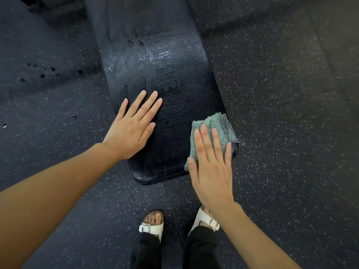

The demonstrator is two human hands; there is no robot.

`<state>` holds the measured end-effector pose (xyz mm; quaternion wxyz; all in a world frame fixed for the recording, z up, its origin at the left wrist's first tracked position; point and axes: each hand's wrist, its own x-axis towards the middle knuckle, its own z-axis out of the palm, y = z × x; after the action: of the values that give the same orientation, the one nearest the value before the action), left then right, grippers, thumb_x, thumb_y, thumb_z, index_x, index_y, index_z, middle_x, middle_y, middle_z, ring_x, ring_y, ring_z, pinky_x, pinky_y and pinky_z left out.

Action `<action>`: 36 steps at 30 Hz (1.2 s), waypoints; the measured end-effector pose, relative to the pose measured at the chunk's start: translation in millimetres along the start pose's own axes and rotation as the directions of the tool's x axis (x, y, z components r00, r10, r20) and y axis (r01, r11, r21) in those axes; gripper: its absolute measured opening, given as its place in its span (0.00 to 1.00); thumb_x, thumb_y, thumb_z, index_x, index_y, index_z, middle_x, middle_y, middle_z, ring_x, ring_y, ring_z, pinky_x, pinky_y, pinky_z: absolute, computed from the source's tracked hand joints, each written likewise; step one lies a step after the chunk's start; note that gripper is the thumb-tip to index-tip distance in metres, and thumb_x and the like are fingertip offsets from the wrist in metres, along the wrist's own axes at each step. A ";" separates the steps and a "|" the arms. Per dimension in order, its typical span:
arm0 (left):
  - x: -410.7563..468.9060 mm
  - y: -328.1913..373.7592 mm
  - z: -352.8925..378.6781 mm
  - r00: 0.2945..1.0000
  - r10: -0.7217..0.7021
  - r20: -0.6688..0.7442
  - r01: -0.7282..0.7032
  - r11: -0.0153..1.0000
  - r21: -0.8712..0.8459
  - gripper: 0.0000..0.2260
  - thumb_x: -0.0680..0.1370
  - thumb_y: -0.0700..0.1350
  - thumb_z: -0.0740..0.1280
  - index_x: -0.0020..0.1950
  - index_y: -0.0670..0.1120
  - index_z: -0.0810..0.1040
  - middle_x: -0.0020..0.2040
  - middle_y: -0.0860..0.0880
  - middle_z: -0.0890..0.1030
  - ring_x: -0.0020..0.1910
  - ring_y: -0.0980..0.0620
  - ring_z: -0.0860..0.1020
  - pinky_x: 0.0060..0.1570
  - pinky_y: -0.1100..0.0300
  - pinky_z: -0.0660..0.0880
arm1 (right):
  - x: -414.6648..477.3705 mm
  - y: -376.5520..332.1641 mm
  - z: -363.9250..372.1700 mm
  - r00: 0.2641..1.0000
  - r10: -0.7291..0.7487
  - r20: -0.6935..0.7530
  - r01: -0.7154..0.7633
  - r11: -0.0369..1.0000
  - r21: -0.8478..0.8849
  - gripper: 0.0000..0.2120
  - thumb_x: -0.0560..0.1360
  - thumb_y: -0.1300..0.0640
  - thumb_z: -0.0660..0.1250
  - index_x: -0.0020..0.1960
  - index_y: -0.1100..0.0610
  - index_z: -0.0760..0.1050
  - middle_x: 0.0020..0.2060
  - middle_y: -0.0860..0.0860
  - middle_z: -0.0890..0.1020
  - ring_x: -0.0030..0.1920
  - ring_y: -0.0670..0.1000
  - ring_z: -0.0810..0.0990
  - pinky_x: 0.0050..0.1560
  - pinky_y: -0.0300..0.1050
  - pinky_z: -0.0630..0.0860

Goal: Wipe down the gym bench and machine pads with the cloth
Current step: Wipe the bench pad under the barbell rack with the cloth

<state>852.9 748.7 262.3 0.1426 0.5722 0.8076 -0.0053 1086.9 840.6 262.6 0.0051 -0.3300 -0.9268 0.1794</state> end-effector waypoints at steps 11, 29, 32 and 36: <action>0.1 4.2 -1.9 0.999 -0.034 0.012 0.034 0.999 -0.008 0.25 0.84 0.53 0.43 0.82 0.51 0.45 0.82 0.53 0.44 0.80 0.51 0.41 0.77 0.42 0.45 | 82.3 16.7 -8.4 1.000 -0.025 0.016 0.027 0.994 -0.107 0.32 0.81 0.42 0.49 0.81 0.56 0.50 0.80 0.51 0.52 0.80 0.56 0.47 0.77 0.63 0.48; 0.6 18.1 -4.3 0.990 -0.127 0.055 0.129 0.991 -0.026 0.26 0.83 0.55 0.42 0.81 0.54 0.40 0.81 0.55 0.41 0.80 0.51 0.39 0.77 0.42 0.45 | 21.4 32.9 -10.9 0.984 -0.132 0.119 0.146 0.983 -0.111 0.29 0.82 0.45 0.47 0.81 0.54 0.51 0.80 0.49 0.52 0.80 0.55 0.48 0.77 0.60 0.46; 1.0 19.3 -2.7 0.991 -0.129 0.046 0.130 0.991 -0.024 0.26 0.83 0.55 0.41 0.80 0.54 0.39 0.81 0.56 0.40 0.80 0.51 0.39 0.77 0.42 0.45 | 39.7 32.7 -10.5 0.985 -0.137 0.107 0.150 0.981 -0.125 0.29 0.82 0.45 0.47 0.81 0.54 0.51 0.80 0.49 0.53 0.80 0.55 0.49 0.77 0.61 0.46; 1.5 21.0 -2.4 0.990 -0.136 0.040 0.138 0.990 -0.037 0.26 0.83 0.55 0.42 0.81 0.53 0.41 0.81 0.55 0.42 0.80 0.51 0.39 0.77 0.42 0.43 | 67.8 29.9 -11.5 0.987 -0.127 0.095 0.135 0.986 -0.094 0.29 0.82 0.44 0.47 0.81 0.53 0.51 0.80 0.48 0.53 0.80 0.54 0.49 0.77 0.62 0.48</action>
<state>871.3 757.8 267.5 0.1683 0.5121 0.8422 -0.0099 1053.6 907.5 256.0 -0.0405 -0.2599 -0.9536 0.1466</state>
